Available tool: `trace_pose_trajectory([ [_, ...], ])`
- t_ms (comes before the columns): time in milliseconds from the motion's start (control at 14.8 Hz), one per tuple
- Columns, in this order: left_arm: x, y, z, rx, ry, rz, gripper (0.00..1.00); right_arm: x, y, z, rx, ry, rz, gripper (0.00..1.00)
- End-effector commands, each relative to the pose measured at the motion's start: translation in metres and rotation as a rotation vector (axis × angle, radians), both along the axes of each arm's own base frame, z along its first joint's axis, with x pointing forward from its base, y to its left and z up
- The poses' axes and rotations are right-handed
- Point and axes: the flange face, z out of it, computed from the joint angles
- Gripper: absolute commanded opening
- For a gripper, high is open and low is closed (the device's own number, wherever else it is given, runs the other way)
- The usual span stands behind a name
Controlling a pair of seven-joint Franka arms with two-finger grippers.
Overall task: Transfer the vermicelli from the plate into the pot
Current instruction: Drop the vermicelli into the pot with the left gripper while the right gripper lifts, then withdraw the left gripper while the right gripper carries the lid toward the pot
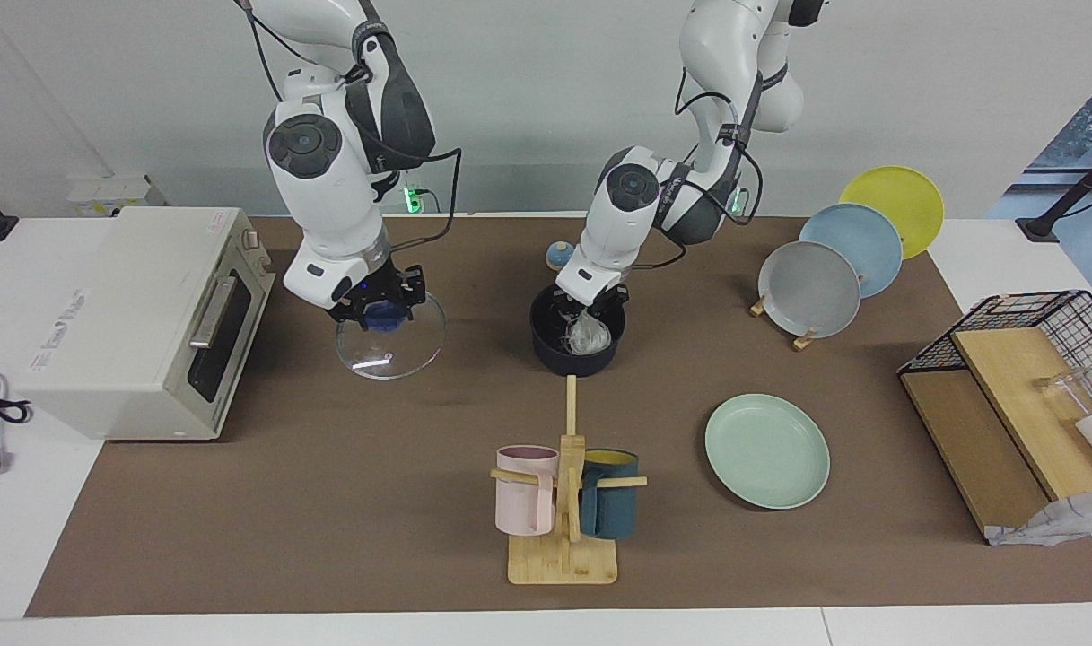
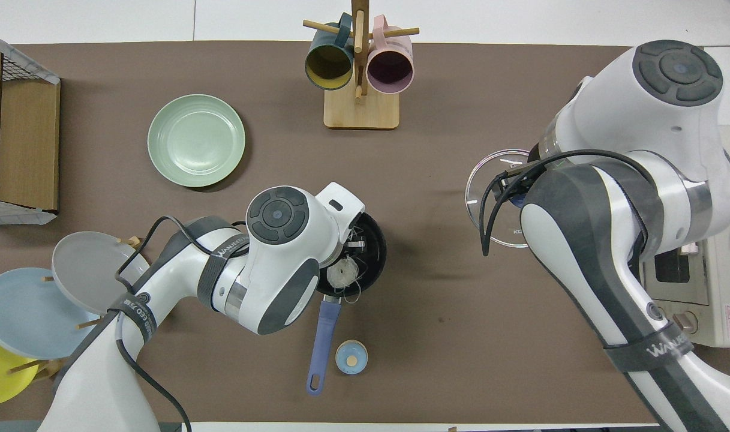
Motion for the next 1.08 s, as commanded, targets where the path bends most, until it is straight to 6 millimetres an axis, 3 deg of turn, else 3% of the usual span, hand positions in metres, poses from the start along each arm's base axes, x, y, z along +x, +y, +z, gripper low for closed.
trace_pose_trajectory([
  [0,0.001,0.006,0.007,-0.003,-0.024,-0.036,1.0,-0.004,0.002,0.012,0.021,0.003,-0.02,0.0],
  [135,0.015,0.017,0.025,0.033,-0.062,-0.07,1.0,-0.004,0.002,0.012,0.02,0.004,-0.021,0.0],
  [337,0.057,0.046,0.092,0.037,-0.056,-0.043,1.0,-0.005,0.007,0.013,0.022,0.001,-0.029,0.0],
  [472,0.088,0.082,0.141,0.028,-0.066,-0.03,1.0,-0.011,0.039,0.02,0.025,-0.01,-0.072,0.0],
  [607,0.104,0.126,0.167,0.033,-0.066,-0.044,1.0,-0.018,0.07,0.026,0.032,-0.025,-0.139,0.0],
  [675,0.106,0.153,0.182,0.059,-0.09,-0.086,1.0,-0.026,0.097,0.03,0.037,-0.035,-0.169,0.0],
  [877,0.109,0.229,0.211,0.083,-0.086,-0.151,1.0,-0.035,0.16,0.03,0.045,-0.04,-0.27,0.0],
  [1012,0.104,0.25,0.213,0.104,-0.055,-0.189,1.0,-0.051,0.207,0.023,0.034,-0.067,-0.269,0.0],
])
